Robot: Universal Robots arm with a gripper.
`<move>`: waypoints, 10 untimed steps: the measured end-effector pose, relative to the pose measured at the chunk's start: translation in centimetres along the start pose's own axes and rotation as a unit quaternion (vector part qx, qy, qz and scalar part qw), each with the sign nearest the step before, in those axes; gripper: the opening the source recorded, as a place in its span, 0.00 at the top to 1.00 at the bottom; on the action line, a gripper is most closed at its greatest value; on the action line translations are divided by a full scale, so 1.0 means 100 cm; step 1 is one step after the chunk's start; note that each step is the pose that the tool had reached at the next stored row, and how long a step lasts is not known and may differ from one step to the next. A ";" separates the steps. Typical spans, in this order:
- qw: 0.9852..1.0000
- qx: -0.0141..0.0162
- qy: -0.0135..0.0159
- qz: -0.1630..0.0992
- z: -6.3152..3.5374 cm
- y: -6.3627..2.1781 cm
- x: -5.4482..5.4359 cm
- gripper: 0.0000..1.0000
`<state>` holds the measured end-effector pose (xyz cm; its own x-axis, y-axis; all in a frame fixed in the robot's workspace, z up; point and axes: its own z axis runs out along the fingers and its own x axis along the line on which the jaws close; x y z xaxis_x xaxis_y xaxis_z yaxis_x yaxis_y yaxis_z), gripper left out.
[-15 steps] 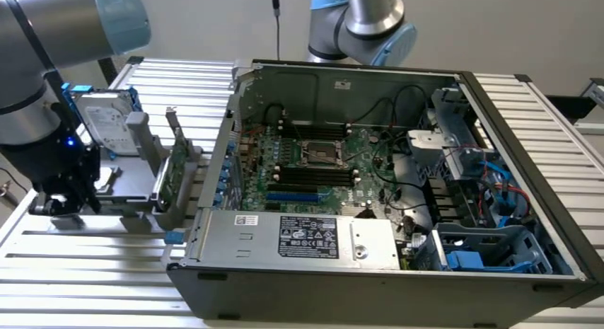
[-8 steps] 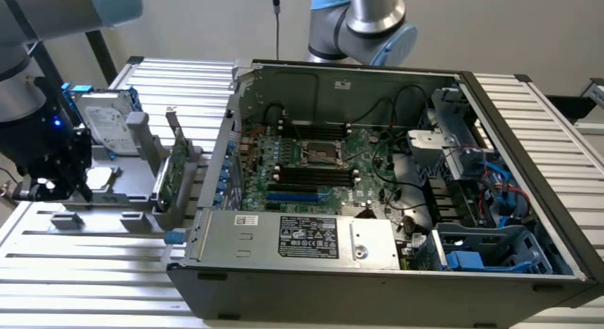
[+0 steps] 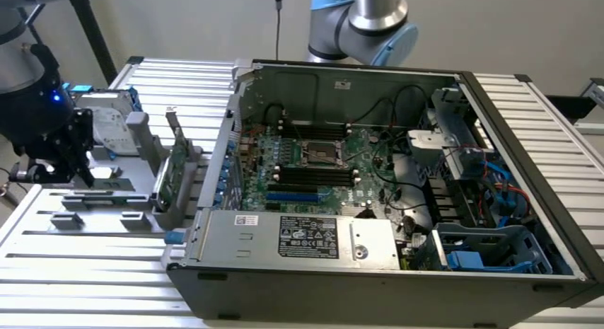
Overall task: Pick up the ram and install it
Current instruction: 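Pick up the ram and move it above insertion slot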
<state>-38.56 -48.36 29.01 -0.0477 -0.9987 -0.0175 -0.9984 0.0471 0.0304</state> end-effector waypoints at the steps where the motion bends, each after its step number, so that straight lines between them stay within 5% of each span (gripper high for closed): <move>1: 1.000 0.000 -0.001 -0.001 -0.0033 -0.0027 0.000 0.86; 10: 1.000 -0.001 -0.013 -0.011 -0.0326 -0.0218 -0.002 0.86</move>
<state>-36.28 -48.37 32.21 -0.0260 -0.9987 -0.0434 -0.9992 0.0247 0.0311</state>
